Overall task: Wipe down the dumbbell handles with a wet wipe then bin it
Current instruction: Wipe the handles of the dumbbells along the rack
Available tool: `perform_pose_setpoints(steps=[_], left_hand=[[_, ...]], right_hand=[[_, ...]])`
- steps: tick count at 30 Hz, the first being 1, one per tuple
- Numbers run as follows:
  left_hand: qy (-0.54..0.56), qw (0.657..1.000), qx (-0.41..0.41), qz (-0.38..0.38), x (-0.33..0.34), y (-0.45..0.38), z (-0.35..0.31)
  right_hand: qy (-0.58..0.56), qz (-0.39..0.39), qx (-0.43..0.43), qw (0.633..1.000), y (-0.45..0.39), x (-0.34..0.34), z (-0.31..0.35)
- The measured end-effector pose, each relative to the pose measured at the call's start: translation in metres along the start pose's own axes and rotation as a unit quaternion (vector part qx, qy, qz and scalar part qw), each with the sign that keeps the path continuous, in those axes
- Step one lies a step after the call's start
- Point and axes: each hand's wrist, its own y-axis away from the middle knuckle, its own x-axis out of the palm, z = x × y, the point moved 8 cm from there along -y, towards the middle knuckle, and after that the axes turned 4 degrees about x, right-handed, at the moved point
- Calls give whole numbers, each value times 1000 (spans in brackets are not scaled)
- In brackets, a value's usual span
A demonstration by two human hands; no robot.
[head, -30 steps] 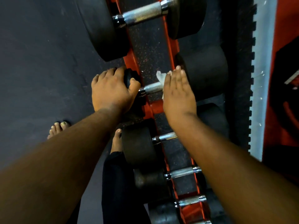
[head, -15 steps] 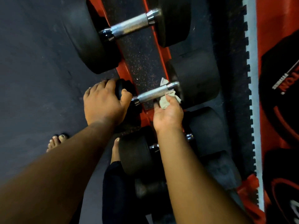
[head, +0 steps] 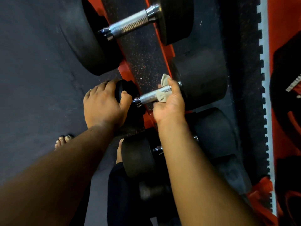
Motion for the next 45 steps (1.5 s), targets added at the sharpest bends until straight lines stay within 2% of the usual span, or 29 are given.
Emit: perform_pose_setpoints(steps=[6,11,15,18,24,28,30,34,38,41,45], left_hand=[[3,1000,-1,-5,-1,1,-1],[0,1000,-3,1,0,1,0],[-2,1000,-3,0,1,1,1],[-4,1000,-1,2,1,1,1],[-6,1000,2,0,1,0,1],[-9,1000,1,2,3,1,3],[-9,1000,0,4,3,0,3],[-7,1000,0,1,1,0,0],[-5,1000,-2,2,0,1,0],[-4,1000,0,1,1,1,1],[-2,1000,2,-1,1,0,0]], right_hand=[[43,18,-7,999,-8,0,0],[13,-46,-26,999,7,-13,-4],[41,-28,-30,998,-15,2,3],[48,15,-21,998,-15,0,2],[20,20,37,999,15,-10,-13],[45,63,-3,997,-12,5,-3],[65,79,9,995,-16,5,-4],[47,41,52,997,8,-14,-14],[41,46,48,997,4,-3,-15],[54,21,39,998,-12,8,-12],[75,54,35,995,-1,-3,-16]])
